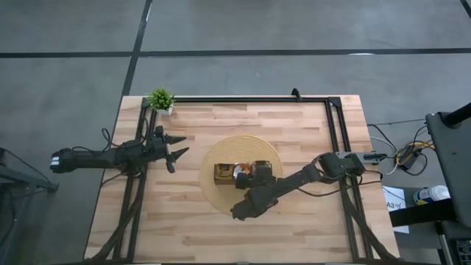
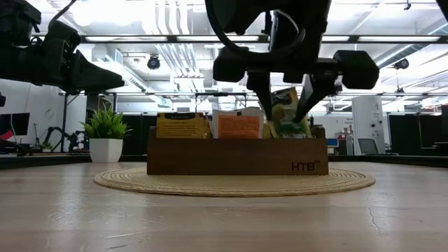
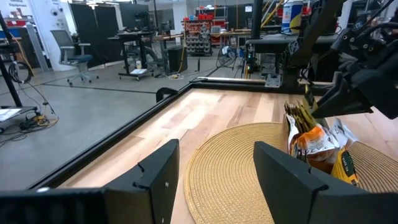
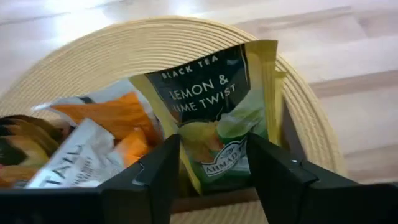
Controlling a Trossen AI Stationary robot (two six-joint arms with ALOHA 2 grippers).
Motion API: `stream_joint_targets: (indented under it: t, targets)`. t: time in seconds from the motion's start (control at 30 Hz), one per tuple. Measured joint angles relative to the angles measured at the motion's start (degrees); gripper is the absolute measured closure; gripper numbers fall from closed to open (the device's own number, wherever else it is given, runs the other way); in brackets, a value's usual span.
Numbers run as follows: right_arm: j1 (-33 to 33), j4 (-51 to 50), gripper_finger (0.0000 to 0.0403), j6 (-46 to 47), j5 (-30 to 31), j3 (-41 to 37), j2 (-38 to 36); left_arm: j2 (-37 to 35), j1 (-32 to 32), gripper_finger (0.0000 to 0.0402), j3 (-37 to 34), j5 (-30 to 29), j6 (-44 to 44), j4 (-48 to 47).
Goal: Pick & Place Tea
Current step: Put the lemon tea sachet into the right section of the wooden organizer
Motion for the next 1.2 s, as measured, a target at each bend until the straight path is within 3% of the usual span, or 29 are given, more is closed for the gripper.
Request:
stream_joint_targets:
  t: [0.5,0.87,1.07,1.2]
  targets:
    - [0.02,1.12,0.0207,1.35,-2.24,-0.02,0.02,-0.02,-0.02,0.0199,-0.01,0.0,-0.01,0.0]
    - [-0.47,4.01,0.0209,3.21,0.49,-0.78,0.15,-0.02,-0.07,0.0199,-0.02,0.0,-0.01,0.0]
    - [-0.57,5.76,0.0209,3.43,-6.02,-2.9,0.2,-0.02,-0.07,0.0199,-0.02,0.02,0.0,0.0]
    - [-0.57,5.74,0.0209,3.24,-6.0,-2.97,0.15,-0.02,-0.04,0.0199,0.0,0.01,0.0,0.0]
